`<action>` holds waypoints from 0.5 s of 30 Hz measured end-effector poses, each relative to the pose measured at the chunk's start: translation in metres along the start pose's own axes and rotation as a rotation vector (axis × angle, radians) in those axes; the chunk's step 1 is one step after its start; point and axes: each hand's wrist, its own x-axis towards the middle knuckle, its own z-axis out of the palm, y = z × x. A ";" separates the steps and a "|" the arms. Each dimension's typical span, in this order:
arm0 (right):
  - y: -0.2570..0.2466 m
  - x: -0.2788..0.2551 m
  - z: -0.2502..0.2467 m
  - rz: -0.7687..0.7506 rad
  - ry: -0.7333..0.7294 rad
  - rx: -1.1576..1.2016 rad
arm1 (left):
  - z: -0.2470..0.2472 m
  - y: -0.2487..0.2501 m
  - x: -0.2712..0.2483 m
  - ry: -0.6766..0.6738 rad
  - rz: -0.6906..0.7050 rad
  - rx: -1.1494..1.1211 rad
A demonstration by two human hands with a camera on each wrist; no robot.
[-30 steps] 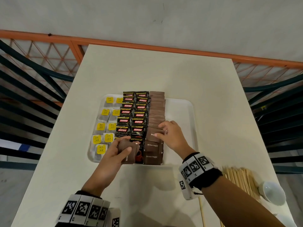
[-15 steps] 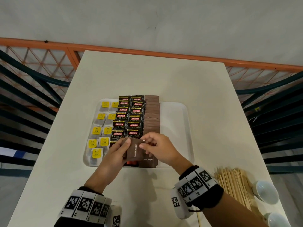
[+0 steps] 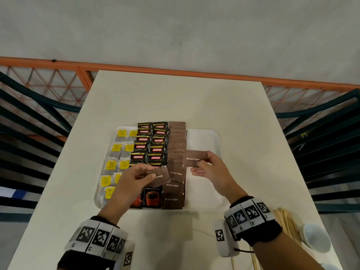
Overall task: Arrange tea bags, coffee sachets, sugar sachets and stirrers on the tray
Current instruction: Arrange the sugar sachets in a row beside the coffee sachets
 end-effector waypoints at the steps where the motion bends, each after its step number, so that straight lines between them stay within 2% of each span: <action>1: -0.002 0.004 -0.003 0.013 0.002 0.027 | 0.000 0.002 0.005 -0.004 0.021 0.033; 5: -0.005 0.020 -0.005 0.036 0.008 0.046 | 0.006 0.007 0.024 -0.050 0.059 0.042; 10: -0.002 0.034 -0.002 -0.015 0.076 -0.111 | 0.015 0.010 0.047 -0.089 0.072 0.099; 15: 0.001 0.045 -0.002 -0.031 0.091 -0.150 | 0.024 0.009 0.066 -0.085 0.062 0.153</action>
